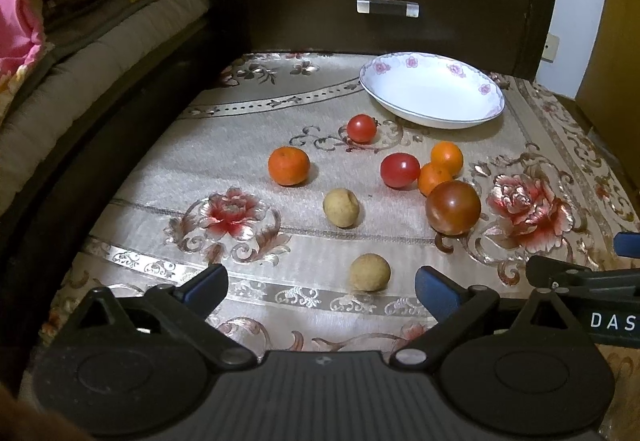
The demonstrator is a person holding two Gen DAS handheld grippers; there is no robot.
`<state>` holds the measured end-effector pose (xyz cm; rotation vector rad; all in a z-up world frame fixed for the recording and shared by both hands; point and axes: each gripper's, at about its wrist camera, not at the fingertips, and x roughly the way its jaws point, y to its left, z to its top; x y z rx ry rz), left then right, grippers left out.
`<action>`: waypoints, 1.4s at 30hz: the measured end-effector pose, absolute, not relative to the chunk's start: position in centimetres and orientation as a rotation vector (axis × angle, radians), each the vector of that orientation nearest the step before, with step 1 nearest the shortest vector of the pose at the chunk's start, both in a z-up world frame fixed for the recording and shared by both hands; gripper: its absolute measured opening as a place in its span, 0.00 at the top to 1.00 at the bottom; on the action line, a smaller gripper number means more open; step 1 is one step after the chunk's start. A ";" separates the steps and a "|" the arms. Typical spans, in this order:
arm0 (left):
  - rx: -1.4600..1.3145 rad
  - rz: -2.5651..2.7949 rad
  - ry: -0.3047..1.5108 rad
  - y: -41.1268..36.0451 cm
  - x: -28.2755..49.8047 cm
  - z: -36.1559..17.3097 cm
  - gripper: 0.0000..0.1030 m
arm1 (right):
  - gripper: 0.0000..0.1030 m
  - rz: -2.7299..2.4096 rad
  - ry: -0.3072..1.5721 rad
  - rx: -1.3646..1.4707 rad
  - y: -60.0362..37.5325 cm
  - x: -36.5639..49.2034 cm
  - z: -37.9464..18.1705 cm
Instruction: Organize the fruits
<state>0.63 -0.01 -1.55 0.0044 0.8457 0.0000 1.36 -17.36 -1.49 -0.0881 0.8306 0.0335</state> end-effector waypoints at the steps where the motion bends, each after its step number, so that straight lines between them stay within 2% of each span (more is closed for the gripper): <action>1: 0.006 -0.001 0.847 -0.1 0.6 -1.7 0.00 | 0.09 0.035 0.834 -0.090 -17.3 1.4 -1.6; 6: 0.017 -0.010 0.858 -0.2 0.8 -2.2 0.01 | 0.10 0.046 0.849 -0.096 -17.0 1.6 -2.0; 10: 0.032 -0.035 0.864 -0.5 1.2 -2.5 0.07 | 0.11 0.054 0.856 -0.091 -17.0 1.8 -2.1; 17: 0.041 -0.063 0.880 -0.6 2.0 -3.2 0.11 | 0.14 0.096 0.864 -0.090 -16.9 2.7 -2.0; 19: 0.056 -0.082 0.870 -0.9 2.0 -3.2 0.21 | 0.15 0.111 0.868 -0.087 -16.9 3.1 -2.0; 23: 0.062 -0.120 0.869 -1.2 2.3 -3.4 0.30 | 0.20 0.150 0.871 -0.098 -16.6 4.0 -1.9; 25: 0.058 -0.145 0.876 -1.4 2.5 -3.7 0.45 | 0.20 0.171 0.869 -0.093 -16.6 4.4 -1.8; 29: 0.045 -0.170 0.865 -1.3 2.7 -3.9 0.59 | 0.22 0.215 0.862 -0.081 -16.5 5.1 -1.4; 31: 0.045 -0.185 0.859 -1.4 2.7 -3.9 0.65 | 0.29 0.234 0.858 -0.088 -16.3 5.4 -1.4; 37: 0.064 -0.205 0.848 -1.6 2.8 -3.9 0.69 | 0.43 0.295 0.869 -0.102 -15.6 6.1 -1.7; 42: 0.060 -0.219 0.846 -1.3 2.8 -3.9 0.69 | 0.48 0.332 0.890 -0.082 -15.2 6.9 -2.3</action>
